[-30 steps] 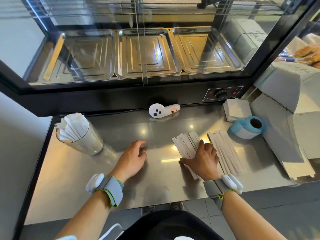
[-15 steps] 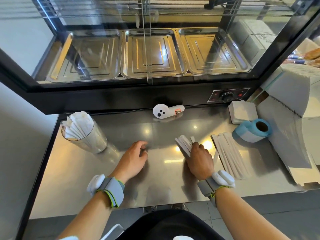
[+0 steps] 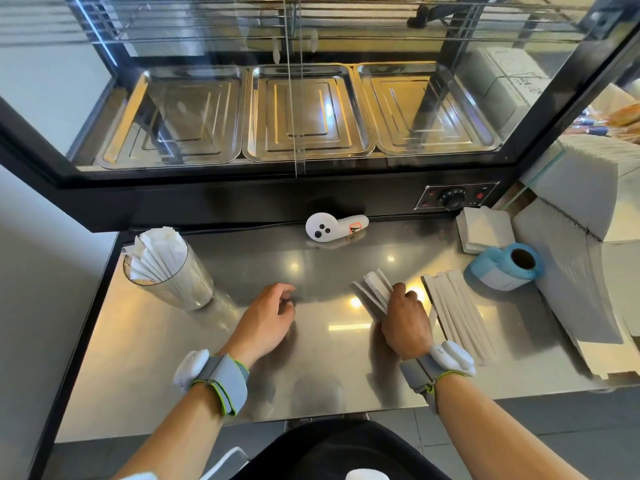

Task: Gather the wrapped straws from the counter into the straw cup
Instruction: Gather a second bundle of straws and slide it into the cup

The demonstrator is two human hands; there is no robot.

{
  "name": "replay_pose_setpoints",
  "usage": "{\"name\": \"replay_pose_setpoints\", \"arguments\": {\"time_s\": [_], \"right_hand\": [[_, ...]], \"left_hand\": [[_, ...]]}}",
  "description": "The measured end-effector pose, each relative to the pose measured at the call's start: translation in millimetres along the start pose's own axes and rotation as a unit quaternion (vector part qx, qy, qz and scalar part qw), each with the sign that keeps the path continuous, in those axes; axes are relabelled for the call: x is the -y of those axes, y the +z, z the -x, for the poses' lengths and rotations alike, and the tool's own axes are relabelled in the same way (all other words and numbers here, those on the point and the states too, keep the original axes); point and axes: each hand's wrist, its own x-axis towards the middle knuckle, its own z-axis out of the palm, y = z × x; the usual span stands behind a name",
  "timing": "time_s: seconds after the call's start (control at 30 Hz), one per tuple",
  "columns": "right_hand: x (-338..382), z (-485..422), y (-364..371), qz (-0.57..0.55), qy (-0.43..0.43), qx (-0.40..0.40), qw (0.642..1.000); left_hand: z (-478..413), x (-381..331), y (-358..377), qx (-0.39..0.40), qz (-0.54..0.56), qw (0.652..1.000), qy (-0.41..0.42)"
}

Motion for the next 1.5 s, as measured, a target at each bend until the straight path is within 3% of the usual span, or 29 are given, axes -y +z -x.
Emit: {"name": "replay_pose_setpoints", "arguments": {"time_s": [0.33,0.73,0.87,1.0,1.17,1.33,1.5], "right_hand": [[15,-4,-1,0.102,0.029,-0.001,0.994],[13,-3,-3,0.044,0.032,-0.001,0.999],[7,-6,-14,-0.121,-0.023,0.022,0.992],[17,-1,-27,-0.380,-0.075,0.027,0.921],[23,3,-31,-0.518,-0.108,0.036,0.848],[20,5,-20,-0.489,-0.077,0.072,0.866],[30,-2,-24,-0.378,-0.068,0.002,0.923]], "left_hand": [[3,1,2,-0.011,0.001,1.000,0.004],[14,14,-4,-0.039,0.022,0.999,-0.014],[13,15,-6,-0.044,0.009,0.999,-0.011],[12,16,-5,-0.040,-0.003,0.999,-0.016],[13,14,-3,-0.038,-0.003,0.999,-0.006],[17,19,-6,-0.053,-0.003,0.998,-0.014],[25,31,-16,-0.084,0.012,0.996,-0.034]]}}
